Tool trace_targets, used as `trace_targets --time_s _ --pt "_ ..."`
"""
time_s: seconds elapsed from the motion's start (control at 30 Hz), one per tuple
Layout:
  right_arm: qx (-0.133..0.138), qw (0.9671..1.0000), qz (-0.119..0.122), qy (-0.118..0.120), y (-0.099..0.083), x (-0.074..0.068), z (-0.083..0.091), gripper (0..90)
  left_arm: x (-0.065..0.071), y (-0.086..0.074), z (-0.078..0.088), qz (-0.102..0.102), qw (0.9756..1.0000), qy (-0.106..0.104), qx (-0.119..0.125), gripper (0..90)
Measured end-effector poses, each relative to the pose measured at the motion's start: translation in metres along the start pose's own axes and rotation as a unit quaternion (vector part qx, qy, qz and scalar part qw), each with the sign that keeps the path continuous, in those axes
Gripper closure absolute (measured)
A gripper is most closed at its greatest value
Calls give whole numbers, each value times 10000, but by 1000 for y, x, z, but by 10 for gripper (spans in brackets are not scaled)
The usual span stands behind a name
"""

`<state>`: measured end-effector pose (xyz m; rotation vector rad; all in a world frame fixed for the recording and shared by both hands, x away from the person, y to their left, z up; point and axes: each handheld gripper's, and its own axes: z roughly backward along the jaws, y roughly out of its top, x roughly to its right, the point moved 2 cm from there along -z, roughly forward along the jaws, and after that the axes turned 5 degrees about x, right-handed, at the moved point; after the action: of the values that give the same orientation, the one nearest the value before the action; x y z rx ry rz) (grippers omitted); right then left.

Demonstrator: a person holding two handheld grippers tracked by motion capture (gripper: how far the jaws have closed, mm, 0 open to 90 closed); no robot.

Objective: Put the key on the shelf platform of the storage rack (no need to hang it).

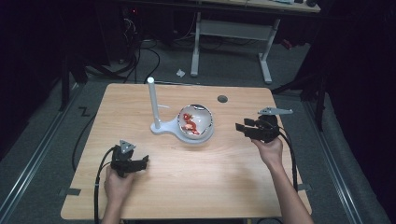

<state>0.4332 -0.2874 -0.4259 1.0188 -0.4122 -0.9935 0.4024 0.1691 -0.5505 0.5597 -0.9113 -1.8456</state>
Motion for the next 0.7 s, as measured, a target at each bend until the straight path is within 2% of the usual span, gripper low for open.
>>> trace_targets --time_s 0.17,0.2,0.33,0.57,0.7 --pt "52 10000 9 -11 -1 0 5 486 0 0 0 -1 10000 1 -1 189" --pt "74 9999 26 -80 -3 0 6 486 0 0 0 -2 10000 -5 -7 189" --pt "9 9999 32 -119 -11 -1 10 486 0 0 0 -2 10000 -5 -7 189" --pt "12 9998 -94 -154 -21 2 18 486 0 0 0 -2 10000 -5 -7 189" --pt "108 9998 -134 -126 -27 1 23 487 0 0 0 -2 10000 -5 -6 189"
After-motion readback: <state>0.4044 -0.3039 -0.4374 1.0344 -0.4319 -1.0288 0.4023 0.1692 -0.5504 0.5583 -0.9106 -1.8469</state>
